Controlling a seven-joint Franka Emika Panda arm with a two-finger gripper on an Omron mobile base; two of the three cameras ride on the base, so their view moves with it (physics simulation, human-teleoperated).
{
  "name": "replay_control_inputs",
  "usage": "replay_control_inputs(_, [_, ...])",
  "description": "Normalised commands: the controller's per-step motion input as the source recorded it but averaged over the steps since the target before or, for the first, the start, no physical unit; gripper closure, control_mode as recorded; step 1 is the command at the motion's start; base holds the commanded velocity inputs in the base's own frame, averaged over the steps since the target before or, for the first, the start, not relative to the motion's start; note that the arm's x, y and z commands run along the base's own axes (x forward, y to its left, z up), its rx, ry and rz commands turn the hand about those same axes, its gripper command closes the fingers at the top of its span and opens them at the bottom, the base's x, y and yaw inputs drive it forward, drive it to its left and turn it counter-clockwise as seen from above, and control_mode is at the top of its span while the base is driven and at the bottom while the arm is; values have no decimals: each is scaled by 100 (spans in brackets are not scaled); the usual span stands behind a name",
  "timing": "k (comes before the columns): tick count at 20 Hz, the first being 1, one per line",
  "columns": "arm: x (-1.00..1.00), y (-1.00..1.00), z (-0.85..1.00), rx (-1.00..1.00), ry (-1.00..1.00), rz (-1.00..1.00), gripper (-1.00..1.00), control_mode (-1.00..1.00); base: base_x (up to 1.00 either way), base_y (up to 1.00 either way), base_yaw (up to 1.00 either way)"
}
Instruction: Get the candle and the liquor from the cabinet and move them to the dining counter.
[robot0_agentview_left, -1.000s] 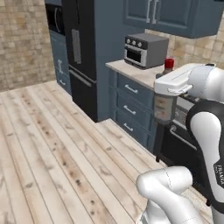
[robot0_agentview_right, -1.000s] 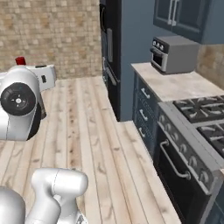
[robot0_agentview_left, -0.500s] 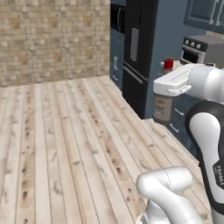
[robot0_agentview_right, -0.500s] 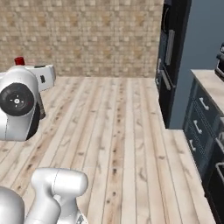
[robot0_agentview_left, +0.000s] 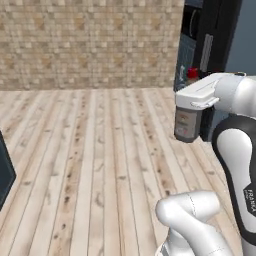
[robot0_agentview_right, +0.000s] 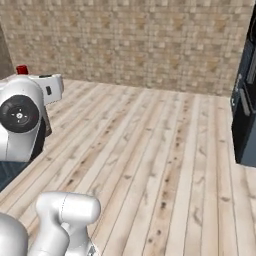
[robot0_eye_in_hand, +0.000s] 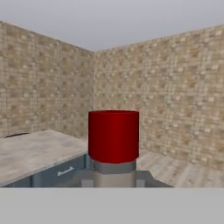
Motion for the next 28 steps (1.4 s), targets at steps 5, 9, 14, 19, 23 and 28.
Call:
replay_control_inputs(5, [0, 0, 0, 0, 0, 0, 100, 100, 27, 18, 42])
replay_control_inputs(9, [0, 0, 0, 0, 0, 0, 100, 100, 44, 9, 44])
replay_control_inputs(14, [0, 0, 0, 0, 0, 0, 100, 100, 73, 5, 41])
replay_control_inputs(19, [0, 0, 0, 0, 0, 0, 100, 100, 89, -5, 37])
replay_control_inputs(23, [0, 0, 0, 0, 0, 0, 100, 100, 93, -28, 36])
replay_control_inputs(28, [0, 0, 0, 0, 0, 0, 100, 100, 100, -26, 34])
